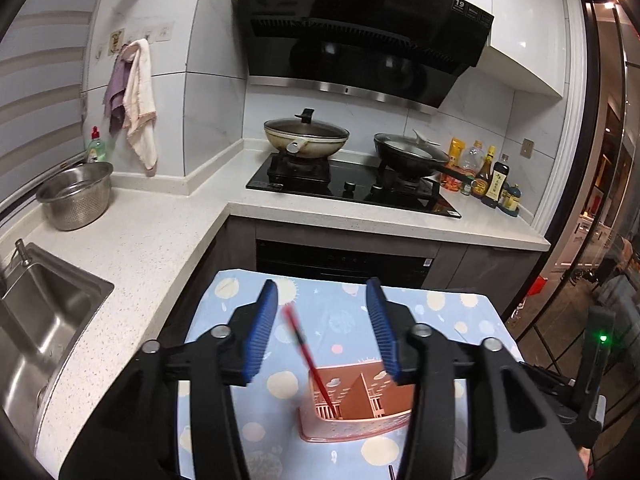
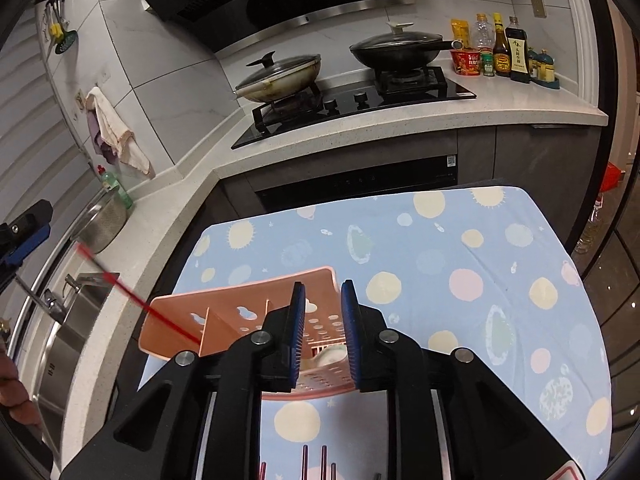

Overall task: Organize utensils
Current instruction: 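Drop the red chopstick into the pink holder while the right tool drops the spoon in, then move both open tools back over the utensils on the table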

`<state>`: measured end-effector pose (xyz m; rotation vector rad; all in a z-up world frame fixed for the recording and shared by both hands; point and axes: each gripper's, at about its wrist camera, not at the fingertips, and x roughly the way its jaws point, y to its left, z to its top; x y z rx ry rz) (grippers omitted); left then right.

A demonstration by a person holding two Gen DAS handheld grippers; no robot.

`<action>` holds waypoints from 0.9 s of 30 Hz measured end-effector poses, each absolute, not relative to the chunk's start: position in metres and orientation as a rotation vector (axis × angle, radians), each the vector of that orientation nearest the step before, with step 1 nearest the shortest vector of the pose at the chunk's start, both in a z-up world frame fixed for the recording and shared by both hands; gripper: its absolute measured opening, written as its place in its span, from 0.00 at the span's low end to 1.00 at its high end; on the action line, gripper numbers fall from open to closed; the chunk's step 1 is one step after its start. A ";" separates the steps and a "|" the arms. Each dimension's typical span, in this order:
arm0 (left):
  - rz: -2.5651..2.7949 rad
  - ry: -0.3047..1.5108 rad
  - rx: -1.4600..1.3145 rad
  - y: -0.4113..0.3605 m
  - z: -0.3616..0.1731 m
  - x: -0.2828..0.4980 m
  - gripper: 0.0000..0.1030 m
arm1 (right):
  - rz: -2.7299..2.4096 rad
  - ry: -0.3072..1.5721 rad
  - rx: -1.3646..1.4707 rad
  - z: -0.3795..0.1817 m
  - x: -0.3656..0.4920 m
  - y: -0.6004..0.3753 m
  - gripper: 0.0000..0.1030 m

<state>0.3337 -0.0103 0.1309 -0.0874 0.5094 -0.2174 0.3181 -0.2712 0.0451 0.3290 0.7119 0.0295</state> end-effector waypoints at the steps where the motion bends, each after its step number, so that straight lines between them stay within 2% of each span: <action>1: -0.215 0.509 -0.091 -0.008 0.132 0.330 0.47 | 0.032 0.708 0.329 0.048 0.313 -0.271 0.20; 9: -0.210 0.552 -0.107 0.007 0.119 0.287 0.47 | 0.000 0.687 0.254 0.056 0.247 -0.262 0.32; 27: -0.217 0.913 -0.053 0.021 -0.042 0.144 0.47 | -0.066 0.947 0.204 -0.050 0.072 -0.248 0.32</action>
